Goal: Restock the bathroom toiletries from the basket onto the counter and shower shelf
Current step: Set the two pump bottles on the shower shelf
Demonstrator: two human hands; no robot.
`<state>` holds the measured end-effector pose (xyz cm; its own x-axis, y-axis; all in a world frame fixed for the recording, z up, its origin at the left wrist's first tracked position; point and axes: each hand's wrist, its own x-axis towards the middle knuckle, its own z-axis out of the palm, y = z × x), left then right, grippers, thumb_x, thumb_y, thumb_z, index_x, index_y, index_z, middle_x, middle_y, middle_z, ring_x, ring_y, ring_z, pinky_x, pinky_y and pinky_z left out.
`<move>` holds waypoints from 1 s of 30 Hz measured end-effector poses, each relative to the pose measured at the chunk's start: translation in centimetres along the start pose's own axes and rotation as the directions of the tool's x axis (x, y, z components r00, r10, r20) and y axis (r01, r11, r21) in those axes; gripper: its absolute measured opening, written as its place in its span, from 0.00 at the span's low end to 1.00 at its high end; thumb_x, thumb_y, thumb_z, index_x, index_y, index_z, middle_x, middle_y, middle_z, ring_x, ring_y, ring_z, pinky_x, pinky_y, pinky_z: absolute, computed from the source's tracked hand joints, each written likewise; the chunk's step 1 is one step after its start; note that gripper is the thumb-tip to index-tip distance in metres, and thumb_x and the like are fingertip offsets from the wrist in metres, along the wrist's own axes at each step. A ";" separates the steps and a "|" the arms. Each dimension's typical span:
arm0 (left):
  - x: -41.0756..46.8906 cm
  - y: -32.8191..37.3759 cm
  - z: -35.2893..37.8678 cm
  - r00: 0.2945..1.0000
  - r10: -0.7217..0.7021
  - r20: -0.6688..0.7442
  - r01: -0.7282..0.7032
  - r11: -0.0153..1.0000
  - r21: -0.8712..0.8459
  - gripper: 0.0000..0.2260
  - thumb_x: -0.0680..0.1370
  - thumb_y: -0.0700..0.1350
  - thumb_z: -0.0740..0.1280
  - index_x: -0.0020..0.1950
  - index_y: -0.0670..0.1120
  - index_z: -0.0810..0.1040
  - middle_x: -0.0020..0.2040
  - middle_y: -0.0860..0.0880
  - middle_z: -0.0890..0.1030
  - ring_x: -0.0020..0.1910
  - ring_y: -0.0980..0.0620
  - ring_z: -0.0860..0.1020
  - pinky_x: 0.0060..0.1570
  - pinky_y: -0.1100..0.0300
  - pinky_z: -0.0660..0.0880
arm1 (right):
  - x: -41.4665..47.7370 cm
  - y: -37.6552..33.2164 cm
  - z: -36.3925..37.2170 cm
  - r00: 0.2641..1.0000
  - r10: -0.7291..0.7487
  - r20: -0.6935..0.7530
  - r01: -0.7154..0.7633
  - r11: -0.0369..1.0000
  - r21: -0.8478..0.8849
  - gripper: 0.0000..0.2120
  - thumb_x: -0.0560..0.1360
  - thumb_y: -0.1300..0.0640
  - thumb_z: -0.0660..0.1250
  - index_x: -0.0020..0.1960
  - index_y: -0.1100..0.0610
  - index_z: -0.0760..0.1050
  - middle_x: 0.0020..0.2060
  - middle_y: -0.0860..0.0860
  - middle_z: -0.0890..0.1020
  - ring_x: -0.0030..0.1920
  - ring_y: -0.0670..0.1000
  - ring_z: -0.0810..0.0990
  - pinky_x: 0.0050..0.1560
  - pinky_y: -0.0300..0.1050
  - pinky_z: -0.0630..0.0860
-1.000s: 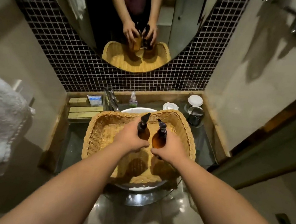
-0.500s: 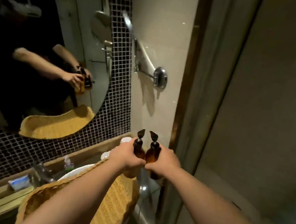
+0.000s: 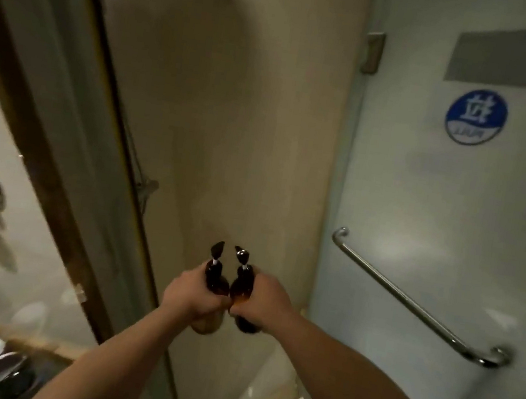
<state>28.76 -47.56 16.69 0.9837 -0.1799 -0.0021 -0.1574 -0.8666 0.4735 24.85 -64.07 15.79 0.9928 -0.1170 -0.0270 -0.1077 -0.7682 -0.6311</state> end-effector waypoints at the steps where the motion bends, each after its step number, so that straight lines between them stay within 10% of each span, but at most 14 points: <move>1: 1.0 1.3 0.6 1.000 0.013 0.024 -0.013 1.000 0.001 0.26 0.56 0.67 0.70 0.51 0.61 0.71 0.45 0.57 0.80 0.44 0.51 0.80 0.45 0.56 0.79 | 0.6 1.2 -0.9 1.000 -0.007 -0.010 0.007 1.000 0.011 0.34 0.56 0.46 0.80 0.59 0.44 0.73 0.49 0.46 0.82 0.49 0.50 0.82 0.48 0.47 0.81; 17: 19.2 10.8 6.5 0.996 0.092 -0.015 -0.092 0.995 -0.049 0.20 0.56 0.66 0.68 0.41 0.56 0.77 0.35 0.55 0.79 0.34 0.59 0.77 0.30 0.58 0.75 | 18.4 10.2 -9.3 0.997 -0.070 0.018 0.071 0.996 -0.045 0.28 0.54 0.46 0.76 0.49 0.38 0.66 0.39 0.42 0.78 0.38 0.42 0.77 0.32 0.38 0.74; 30: 32.7 7.9 8.6 0.998 -0.022 -0.057 0.013 0.989 -0.147 0.21 0.55 0.65 0.71 0.42 0.59 0.71 0.36 0.58 0.77 0.34 0.62 0.75 0.28 0.62 0.67 | 33.3 10.8 -7.5 0.994 -0.024 0.103 0.028 0.999 -0.038 0.27 0.55 0.46 0.79 0.49 0.39 0.70 0.41 0.42 0.78 0.40 0.45 0.78 0.39 0.42 0.78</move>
<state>58.97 -64.29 12.74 0.9902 -0.1342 0.0375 -0.1298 -0.7913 0.5975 56.35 -80.95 13.91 0.9952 -0.0331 -0.0922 -0.0822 -0.7943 -0.6019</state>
